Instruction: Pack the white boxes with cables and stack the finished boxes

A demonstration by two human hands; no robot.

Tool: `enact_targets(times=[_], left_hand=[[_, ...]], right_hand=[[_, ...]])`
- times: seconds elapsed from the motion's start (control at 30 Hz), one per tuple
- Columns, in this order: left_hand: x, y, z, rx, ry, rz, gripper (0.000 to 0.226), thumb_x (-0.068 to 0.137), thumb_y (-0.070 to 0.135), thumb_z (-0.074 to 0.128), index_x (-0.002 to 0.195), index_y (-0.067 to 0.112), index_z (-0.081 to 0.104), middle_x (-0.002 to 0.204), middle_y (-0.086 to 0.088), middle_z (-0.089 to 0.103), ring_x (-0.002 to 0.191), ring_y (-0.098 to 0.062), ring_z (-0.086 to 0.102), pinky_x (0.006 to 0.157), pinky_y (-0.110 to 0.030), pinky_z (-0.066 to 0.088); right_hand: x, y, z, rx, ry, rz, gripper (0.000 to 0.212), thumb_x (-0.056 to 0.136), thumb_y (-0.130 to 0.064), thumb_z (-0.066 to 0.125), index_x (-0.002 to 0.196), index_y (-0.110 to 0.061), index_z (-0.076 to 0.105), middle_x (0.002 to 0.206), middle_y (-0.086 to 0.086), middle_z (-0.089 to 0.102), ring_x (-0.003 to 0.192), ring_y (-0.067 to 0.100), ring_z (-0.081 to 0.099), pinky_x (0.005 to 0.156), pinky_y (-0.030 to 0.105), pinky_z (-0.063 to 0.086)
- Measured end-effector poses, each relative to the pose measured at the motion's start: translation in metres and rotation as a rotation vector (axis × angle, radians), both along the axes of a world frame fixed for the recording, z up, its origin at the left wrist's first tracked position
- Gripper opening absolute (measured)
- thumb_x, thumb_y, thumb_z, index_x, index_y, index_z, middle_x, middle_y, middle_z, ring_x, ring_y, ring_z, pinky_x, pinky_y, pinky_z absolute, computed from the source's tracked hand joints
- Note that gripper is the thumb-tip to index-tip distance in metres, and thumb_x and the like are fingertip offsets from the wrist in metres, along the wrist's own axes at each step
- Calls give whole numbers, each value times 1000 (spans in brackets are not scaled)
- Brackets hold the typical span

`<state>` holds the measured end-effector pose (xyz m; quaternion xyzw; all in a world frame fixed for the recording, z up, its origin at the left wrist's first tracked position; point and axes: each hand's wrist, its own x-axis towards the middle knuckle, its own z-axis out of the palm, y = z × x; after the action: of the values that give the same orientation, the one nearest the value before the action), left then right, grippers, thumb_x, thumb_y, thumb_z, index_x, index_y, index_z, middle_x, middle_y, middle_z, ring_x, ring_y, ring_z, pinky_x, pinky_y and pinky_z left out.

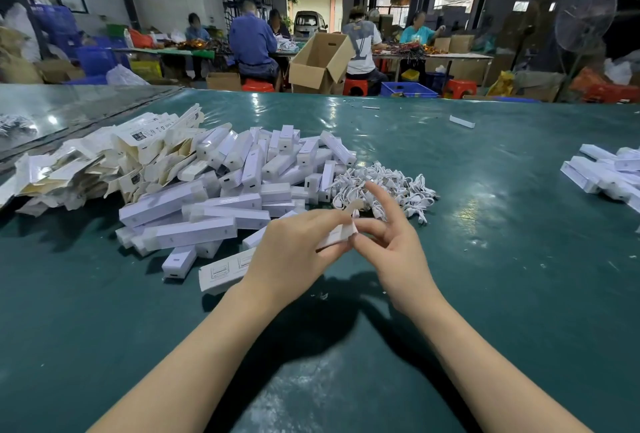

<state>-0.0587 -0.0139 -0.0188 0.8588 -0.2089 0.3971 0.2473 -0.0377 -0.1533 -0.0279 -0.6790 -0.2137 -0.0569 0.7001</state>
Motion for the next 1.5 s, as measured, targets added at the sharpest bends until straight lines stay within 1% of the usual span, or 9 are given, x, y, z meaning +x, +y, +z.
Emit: enact_targets(times=[0.17, 0.4, 0.5, 0.7, 0.83, 0.97, 1.13, 1.3, 1.5], left_hand=[[-2, 2, 4, 87, 76, 26, 18, 75, 30, 66, 88, 19, 72, 85, 7, 70, 64, -16, 62, 54, -18, 43], [-1, 5, 3, 103, 239, 5, 10, 86, 28, 62, 94, 25, 64, 91, 15, 65, 78, -6, 40, 56, -20, 22], [1, 6, 0, 149, 295, -6, 16, 89, 37, 53, 99, 26, 58, 69, 18, 51, 72, -3, 32, 56, -25, 21], [3, 10, 4, 311, 418, 87, 38, 78, 38, 65, 109, 28, 44, 78, 13, 43, 75, -13, 42, 57, -28, 16], [3, 12, 4, 243, 323, 97, 32, 82, 32, 59, 109, 23, 44, 88, 1, 62, 82, -24, 54, 57, -29, 18], [3, 8, 3, 185, 281, -31, 32, 74, 23, 69, 100, 13, 53, 97, 0, 52, 81, -19, 50, 64, -29, 38], [-1, 3, 0, 195, 253, 12, 28, 67, 24, 74, 90, 17, 59, 86, 5, 55, 77, -13, 47, 58, -25, 30], [-1, 3, 2, 80, 244, 52, 31, 72, 32, 76, 99, 22, 67, 90, 6, 68, 86, -17, 58, 66, -23, 32], [-2, 0, 1, 53, 238, 54, 33, 73, 29, 75, 102, 19, 63, 86, 0, 69, 81, -23, 61, 67, -34, 44]], right_hand=[[7, -1, -1, 287, 292, 93, 44, 80, 19, 52, 110, -13, 53, 83, 8, 59, 72, 14, 63, 67, 23, 57], [7, 0, -3, 238, 320, 116, 30, 79, 14, 57, 101, -7, 58, 77, 12, 62, 62, 13, 64, 63, 23, 55], [6, 0, -6, 222, 338, 90, 32, 79, 16, 56, 102, -5, 57, 66, 5, 55, 56, 9, 60, 60, 22, 56], [6, 0, -4, 279, 441, 186, 23, 79, 15, 55, 92, -3, 60, 61, 5, 64, 55, 16, 66, 59, 26, 57], [4, -2, -1, 195, 376, 210, 27, 80, 18, 51, 90, -7, 52, 59, 4, 64, 49, 14, 63, 50, 25, 54], [3, -1, -5, -86, 171, 29, 23, 81, 12, 52, 77, -10, 46, 57, 3, 55, 39, 13, 45, 43, 23, 42], [4, -1, -7, -179, 94, -63, 26, 79, 8, 52, 67, -15, 47, 54, -1, 47, 42, 13, 43, 47, 27, 43], [3, 0, -5, -116, 23, -124, 25, 77, 7, 57, 74, -18, 60, 65, 16, 55, 56, 19, 53, 53, 20, 46], [3, 0, -6, 4, 61, -97, 20, 85, 3, 58, 77, -15, 59, 67, 4, 57, 48, 13, 56, 55, 30, 53]])
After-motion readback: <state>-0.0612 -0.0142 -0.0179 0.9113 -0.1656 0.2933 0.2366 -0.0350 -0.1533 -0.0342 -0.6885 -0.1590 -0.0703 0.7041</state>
